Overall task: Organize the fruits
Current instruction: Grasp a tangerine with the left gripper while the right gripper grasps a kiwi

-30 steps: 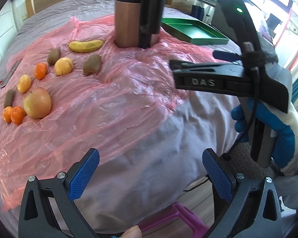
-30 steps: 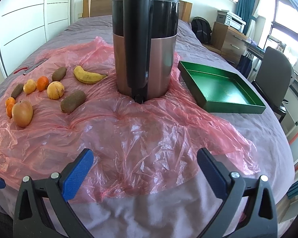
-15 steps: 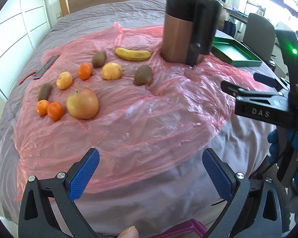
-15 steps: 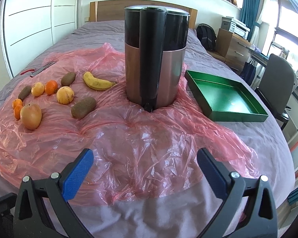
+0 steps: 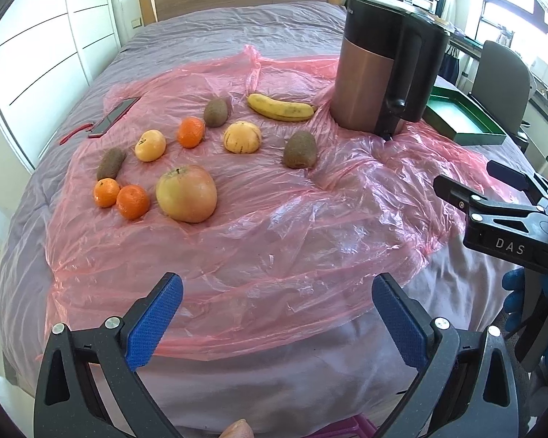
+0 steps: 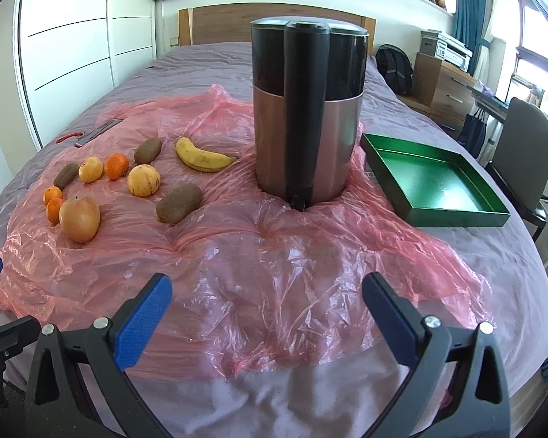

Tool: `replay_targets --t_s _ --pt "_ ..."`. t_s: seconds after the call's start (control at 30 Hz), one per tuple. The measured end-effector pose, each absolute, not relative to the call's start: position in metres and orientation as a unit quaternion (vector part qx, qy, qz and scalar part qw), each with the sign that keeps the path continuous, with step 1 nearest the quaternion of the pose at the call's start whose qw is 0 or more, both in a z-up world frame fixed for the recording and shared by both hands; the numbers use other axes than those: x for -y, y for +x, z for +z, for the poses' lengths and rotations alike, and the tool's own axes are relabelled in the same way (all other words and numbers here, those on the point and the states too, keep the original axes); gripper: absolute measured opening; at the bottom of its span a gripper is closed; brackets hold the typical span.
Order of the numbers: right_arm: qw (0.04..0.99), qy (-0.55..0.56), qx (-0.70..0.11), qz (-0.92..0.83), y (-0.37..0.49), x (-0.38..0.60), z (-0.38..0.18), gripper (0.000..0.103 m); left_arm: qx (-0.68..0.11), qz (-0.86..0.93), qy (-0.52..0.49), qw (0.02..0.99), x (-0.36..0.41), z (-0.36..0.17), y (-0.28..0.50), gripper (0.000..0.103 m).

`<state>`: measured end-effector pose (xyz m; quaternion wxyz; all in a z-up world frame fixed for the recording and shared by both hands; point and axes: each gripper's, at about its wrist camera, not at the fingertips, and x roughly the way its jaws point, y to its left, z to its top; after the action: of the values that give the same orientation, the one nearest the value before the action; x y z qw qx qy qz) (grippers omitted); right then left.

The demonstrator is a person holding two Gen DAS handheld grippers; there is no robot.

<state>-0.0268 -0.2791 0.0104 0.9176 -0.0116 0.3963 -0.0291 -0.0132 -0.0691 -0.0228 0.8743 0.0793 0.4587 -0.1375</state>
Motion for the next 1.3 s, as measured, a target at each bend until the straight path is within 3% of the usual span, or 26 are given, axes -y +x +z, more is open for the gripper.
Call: replay_targets --t_s 0.2,0.5,0.6,0.67,0.93,1.3 --pt "0.916 -0.018 -0.4 -0.017 -0.02 0.267 0.008 0.103 -0.459 -0.112 0.07 0.878 0.055 -0.026 -0.004 0.102" --pt "0.912 -0.001 -0.408 0.042 0.018 0.229 0.007 0.103 -0.468 -0.007 -0.015 0.883 -0.038 -0.03 0.039 0.101" --pt "0.91 0.002 -0.411 0.06 0.036 0.214 0.002 0.103 -0.473 0.023 -0.042 0.88 -0.069 -0.039 0.057 0.092" --pt "0.907 0.005 -0.415 0.064 0.049 0.207 -0.003 0.103 -0.481 0.032 -0.066 0.873 -0.085 -0.047 0.072 0.08" --pt "0.889 0.027 -0.454 0.057 0.102 0.197 -0.037 0.103 -0.497 0.047 -0.082 0.863 -0.097 -0.078 0.123 0.064" --pt "0.866 0.068 -0.494 0.04 0.141 0.202 -0.07 0.092 -0.506 0.015 -0.092 0.858 -0.088 -0.1 0.158 0.06"
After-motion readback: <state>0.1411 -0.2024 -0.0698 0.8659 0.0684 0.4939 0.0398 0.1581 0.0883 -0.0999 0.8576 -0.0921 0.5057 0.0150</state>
